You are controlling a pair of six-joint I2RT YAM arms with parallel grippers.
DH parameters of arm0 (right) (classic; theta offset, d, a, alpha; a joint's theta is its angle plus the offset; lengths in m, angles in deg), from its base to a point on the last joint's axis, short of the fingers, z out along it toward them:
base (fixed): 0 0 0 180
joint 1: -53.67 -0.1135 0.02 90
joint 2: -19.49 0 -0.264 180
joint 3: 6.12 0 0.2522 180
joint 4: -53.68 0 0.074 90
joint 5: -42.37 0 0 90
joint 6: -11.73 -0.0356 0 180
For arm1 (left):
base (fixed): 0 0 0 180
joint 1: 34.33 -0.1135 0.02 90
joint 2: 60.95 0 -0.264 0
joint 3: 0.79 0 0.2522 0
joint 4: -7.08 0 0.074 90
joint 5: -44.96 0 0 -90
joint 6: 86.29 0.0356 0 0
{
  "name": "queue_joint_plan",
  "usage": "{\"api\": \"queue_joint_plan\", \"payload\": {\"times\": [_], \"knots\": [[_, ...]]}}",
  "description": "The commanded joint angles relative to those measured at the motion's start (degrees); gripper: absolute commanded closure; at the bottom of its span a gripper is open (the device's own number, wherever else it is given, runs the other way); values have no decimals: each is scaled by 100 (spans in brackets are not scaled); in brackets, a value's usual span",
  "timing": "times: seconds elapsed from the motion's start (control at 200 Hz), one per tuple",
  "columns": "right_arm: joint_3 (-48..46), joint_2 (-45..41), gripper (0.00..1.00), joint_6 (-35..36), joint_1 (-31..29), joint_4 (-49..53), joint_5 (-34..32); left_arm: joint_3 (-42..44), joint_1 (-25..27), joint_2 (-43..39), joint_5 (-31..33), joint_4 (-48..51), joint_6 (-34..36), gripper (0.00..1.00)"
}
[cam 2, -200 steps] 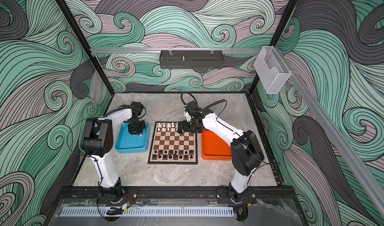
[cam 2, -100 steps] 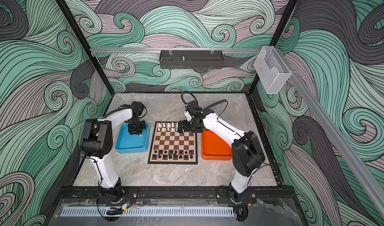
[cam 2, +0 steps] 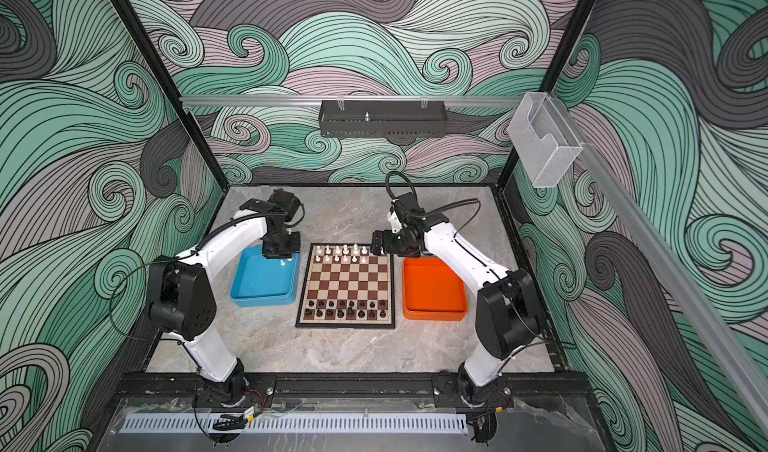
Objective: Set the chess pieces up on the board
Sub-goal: 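Carry the white pawn over the board while the right gripper draws back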
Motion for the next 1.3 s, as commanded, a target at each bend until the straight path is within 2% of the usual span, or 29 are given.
{"api": "queue_joint_plan", "payload": {"times": [0.0, 0.29, 0.615, 0.781, 1.296], "knots": [[-152, -321, 1, 94, 218, 96, 92, -657, 486, 304, -117, 230, 15, 94], [-565, -855, 1, 191, 791, 207, 160, -2729, 1704, 1751, -217, 609, 57, 94], [-833, -1222, 1, 306, 1307, 283, 292, -4351, 2379, 2987, -421, 855, 72, 93], [-904, -1307, 1, 351, 1406, 286, 348, -4638, 2435, 3355, -420, 858, 80, 93], [-940, -1265, 1, 385, 1512, 293, 448, -4671, 2435, 3842, -228, 766, 231, 93]]}}
